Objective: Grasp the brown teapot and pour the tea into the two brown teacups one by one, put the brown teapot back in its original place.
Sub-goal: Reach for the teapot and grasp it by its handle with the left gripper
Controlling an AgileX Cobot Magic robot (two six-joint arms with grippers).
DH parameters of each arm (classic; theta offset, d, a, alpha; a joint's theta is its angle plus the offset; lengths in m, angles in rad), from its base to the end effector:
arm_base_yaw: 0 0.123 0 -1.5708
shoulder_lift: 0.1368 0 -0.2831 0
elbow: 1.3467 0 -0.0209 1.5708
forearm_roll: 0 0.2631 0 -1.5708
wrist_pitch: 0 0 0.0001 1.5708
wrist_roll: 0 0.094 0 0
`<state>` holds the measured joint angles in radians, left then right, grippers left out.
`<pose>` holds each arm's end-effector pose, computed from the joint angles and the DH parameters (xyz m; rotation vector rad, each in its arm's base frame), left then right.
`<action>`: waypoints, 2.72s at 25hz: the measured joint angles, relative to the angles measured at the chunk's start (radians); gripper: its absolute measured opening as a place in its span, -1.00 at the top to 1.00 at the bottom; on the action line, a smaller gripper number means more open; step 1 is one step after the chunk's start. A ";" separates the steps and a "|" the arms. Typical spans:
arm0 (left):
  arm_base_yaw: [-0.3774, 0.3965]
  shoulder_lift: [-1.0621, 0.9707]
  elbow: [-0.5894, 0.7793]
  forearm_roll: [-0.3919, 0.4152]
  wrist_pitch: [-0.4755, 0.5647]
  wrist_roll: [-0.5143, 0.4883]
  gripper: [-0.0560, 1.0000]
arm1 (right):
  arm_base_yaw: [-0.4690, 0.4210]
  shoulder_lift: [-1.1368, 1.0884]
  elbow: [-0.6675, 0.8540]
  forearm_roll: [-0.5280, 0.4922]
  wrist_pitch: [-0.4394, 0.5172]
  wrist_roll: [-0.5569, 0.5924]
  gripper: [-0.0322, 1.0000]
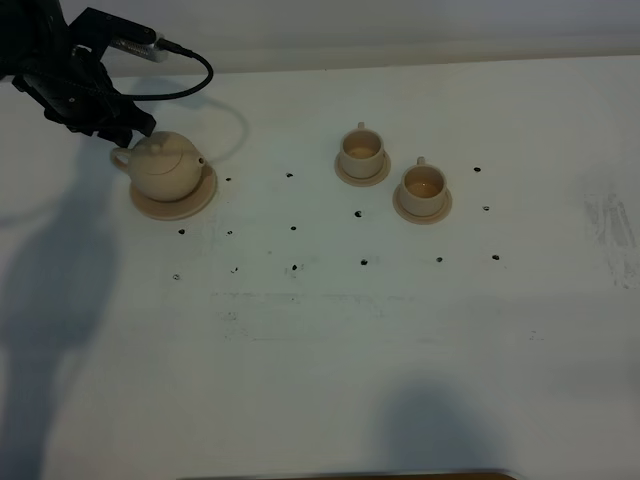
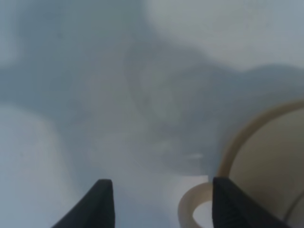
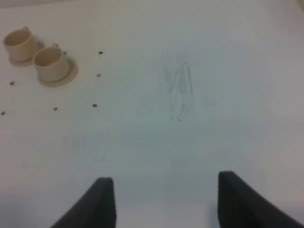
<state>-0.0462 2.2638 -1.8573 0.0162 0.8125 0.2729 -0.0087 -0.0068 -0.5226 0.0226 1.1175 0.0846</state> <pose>0.5046 -0.0222 0.1663 0.4412 2.6694 0.0874 0.0042 0.0019 0.2837 0.0944 2.0701 0.0737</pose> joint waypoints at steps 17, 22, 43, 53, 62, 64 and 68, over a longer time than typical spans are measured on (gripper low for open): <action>0.001 -0.013 -0.048 -0.028 0.037 0.010 0.05 | 0.000 0.000 0.000 0.000 0.000 0.000 -0.01; 0.017 -0.009 -0.048 -0.016 0.019 0.011 0.05 | 0.000 0.000 0.000 0.000 0.000 0.000 -0.01; 0.035 0.060 -0.048 -0.071 0.068 0.000 0.05 | 0.000 0.000 0.000 0.000 0.000 0.000 -0.01; 0.040 0.049 -0.050 -0.097 0.118 -0.001 0.05 | 0.000 0.000 0.000 0.000 0.000 0.000 -0.01; 0.052 0.048 -0.050 -0.093 0.180 -0.001 0.05 | 0.000 0.000 0.000 0.000 0.000 0.000 -0.01; 0.054 0.048 -0.050 -0.090 0.197 -0.001 0.05 | 0.000 0.000 0.000 0.000 0.000 0.000 -0.01; 0.060 0.048 -0.050 -0.094 0.241 -0.002 0.05 | 0.000 0.000 0.000 0.000 0.000 0.000 -0.01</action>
<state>0.0135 2.3114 -1.9070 -0.0773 1.0534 0.2707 -0.0087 -0.0068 -0.5226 0.0230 1.1175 0.0846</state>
